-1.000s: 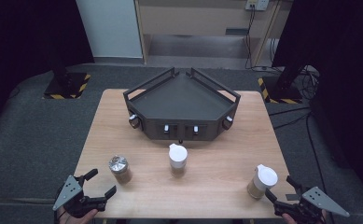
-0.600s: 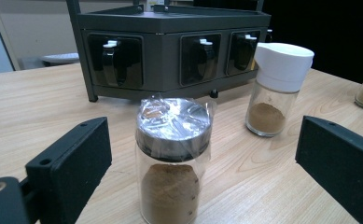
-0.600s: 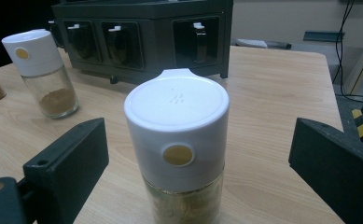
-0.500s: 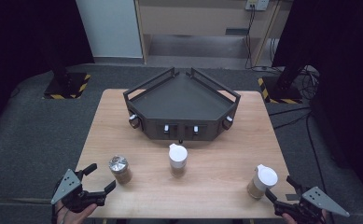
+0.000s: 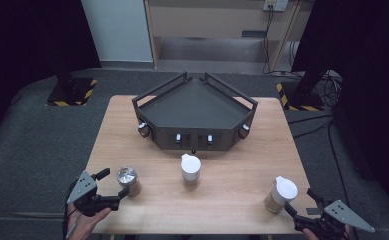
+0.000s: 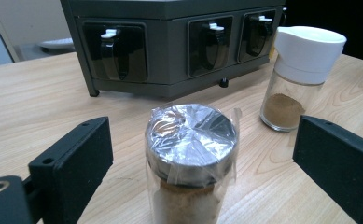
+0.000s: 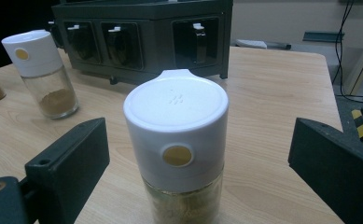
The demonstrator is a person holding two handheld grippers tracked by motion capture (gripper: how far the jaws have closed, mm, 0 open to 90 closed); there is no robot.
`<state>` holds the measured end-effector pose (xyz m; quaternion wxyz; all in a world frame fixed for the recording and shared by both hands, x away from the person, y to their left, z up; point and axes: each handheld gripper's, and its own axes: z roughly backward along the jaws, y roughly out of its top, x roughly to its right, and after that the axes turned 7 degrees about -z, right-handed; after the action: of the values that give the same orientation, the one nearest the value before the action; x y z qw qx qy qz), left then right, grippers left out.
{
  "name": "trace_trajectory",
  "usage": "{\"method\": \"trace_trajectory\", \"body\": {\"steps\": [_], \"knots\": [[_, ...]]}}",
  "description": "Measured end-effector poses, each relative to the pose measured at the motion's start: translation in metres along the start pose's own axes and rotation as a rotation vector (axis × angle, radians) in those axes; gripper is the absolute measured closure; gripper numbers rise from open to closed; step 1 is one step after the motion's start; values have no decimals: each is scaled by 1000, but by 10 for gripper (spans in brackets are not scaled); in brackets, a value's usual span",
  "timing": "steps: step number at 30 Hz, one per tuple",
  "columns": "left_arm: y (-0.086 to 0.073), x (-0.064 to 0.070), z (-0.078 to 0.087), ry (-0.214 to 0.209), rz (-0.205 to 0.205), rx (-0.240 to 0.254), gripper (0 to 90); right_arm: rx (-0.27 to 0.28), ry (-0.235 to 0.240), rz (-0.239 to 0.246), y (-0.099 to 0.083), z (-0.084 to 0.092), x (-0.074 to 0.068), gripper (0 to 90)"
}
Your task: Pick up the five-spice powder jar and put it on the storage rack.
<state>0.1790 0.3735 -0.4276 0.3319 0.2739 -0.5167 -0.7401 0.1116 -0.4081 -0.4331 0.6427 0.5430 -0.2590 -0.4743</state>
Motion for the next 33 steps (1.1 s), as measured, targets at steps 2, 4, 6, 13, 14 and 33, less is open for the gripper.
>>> {"method": "trace_trajectory", "body": {"steps": [2,4,6,13,14,33], "knots": [[1,-2,-5,-1,-3,-12,50,0,0,0,0,0,0,51],[0,-5,-9,-10,14,-16,55,1,-1,-1,0,0,0,51],[-1,-6,-13,-5,11,-27,66,1,-2,-1,0,0,0,52],[-4,-9,-25,-20,20,-42,103,3,-1,-7,-1,0,1,54],[-4,-9,-27,-23,17,-43,103,3,-1,-7,-1,0,1,54],[-3,-6,-40,-7,-26,-44,334,6,-1,-12,-1,1,2,58]]}}
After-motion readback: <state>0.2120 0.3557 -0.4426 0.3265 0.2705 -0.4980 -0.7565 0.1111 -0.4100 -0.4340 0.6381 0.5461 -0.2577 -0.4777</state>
